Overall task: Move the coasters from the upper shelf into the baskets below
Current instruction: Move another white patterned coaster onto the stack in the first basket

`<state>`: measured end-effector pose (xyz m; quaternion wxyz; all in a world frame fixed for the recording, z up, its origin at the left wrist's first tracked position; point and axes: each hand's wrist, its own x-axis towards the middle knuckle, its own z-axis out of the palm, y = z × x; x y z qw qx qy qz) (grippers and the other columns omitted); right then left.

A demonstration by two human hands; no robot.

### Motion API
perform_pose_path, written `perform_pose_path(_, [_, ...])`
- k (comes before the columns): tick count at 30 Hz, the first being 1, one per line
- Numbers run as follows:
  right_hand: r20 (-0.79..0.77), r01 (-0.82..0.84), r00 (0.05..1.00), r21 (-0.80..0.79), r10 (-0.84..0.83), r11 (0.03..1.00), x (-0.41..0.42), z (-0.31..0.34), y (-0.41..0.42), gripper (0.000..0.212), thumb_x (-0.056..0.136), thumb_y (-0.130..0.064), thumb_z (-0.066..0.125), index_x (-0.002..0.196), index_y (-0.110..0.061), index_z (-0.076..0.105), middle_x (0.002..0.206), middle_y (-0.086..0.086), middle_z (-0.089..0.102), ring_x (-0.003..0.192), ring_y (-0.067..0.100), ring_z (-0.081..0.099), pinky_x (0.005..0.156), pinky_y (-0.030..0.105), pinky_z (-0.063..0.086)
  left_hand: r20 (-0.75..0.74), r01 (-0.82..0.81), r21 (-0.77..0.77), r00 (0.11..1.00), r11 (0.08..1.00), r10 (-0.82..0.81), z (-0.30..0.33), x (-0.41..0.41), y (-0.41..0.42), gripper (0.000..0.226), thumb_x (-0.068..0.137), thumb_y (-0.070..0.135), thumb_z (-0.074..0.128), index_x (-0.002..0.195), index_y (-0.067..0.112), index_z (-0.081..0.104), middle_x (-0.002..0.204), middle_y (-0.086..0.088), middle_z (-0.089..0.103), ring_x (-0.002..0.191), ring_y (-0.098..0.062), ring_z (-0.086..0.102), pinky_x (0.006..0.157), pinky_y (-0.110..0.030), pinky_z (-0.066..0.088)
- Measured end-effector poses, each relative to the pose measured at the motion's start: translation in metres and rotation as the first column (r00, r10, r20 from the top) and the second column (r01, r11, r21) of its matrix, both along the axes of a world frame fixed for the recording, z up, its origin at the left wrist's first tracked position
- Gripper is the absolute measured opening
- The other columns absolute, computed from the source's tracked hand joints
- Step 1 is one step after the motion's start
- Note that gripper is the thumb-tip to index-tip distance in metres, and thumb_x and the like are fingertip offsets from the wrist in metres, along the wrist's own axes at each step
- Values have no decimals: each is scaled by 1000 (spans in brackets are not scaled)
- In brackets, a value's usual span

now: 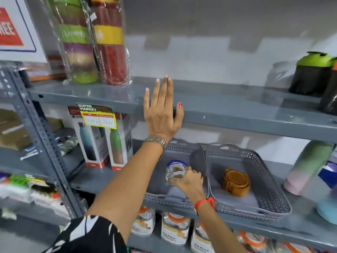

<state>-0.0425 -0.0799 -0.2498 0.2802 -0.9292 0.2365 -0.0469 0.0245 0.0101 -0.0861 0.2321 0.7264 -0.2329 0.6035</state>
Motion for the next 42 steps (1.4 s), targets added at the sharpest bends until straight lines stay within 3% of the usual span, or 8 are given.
perform_pose_path(6, [-28,1,1000,-17,-1,1000,37,-27,-4,78,64,-60,70,117,-5,57,118,18,63,115,37,51,104,43,39,30,-28,-5,999,1000,28,1,1,-2,60,90,33,31,137,-1,45,141,-13,48,132,-28,41,111,-47,24])
perform_pose_path(12, [-2,-36,999,-118,36,992,54,-39,-10,99,65,-60,72,135,0,34,129,20,50,119,35,50,103,43,42,57,-34,-24,998,999,36,0,2,-3,59,89,33,33,136,-1,47,139,-13,50,131,-28,43,110,-46,27])
perform_pose_path(18, [-180,-135,980,-278,86,951,64,-33,-17,119,60,-77,64,146,-7,20,148,20,30,136,39,30,112,62,20,69,-39,-36,997,999,42,0,2,-2,59,89,34,32,134,0,50,138,-12,52,131,-28,44,111,-43,26])
perform_pose_path(22, [-313,-280,924,-168,219,945,79,-25,-29,135,53,-77,69,151,-14,0,159,15,8,144,39,11,111,69,6,81,-36,-45,996,998,40,1,2,-3,59,89,34,31,133,0,51,136,-12,54,130,-27,45,110,-42,27])
perform_pose_path(25, [-399,-387,864,-139,306,912,90,-21,-37,140,50,-68,78,151,-17,-4,160,12,3,146,36,5,109,72,1,91,-36,-48,995,998,40,1,2,-4,59,89,34,31,132,0,52,136,-12,54,129,-27,46,110,-42,28])
perform_pose_path(31, [-392,-430,850,-131,352,893,99,-15,-40,115,57,-42,87,147,-13,22,153,12,29,141,37,25,110,70,13,94,-44,-52,994,998,49,1,3,-4,59,89,34,31,131,1,53,135,-11,55,129,-27,47,109,-43,29])
perform_pose_path(36, [-333,-369,890,-123,312,921,105,-22,-45,98,57,-44,85,137,-12,38,145,10,35,134,32,31,108,52,33,99,-44,-55,994,998,49,1,3,-5,58,89,34,30,130,1,54,134,-11,56,128,-28,48,108,-44,32])
perform_pose_path(42, [-297,-314,913,-73,280,947,102,-24,-43,95,58,-53,82,135,-13,42,140,13,40,131,32,35,105,46,39,102,-51,-55,993,997,57,1,3,-4,58,88,33,32,130,2,55,134,-10,56,128,-27,47,108,-43,30])
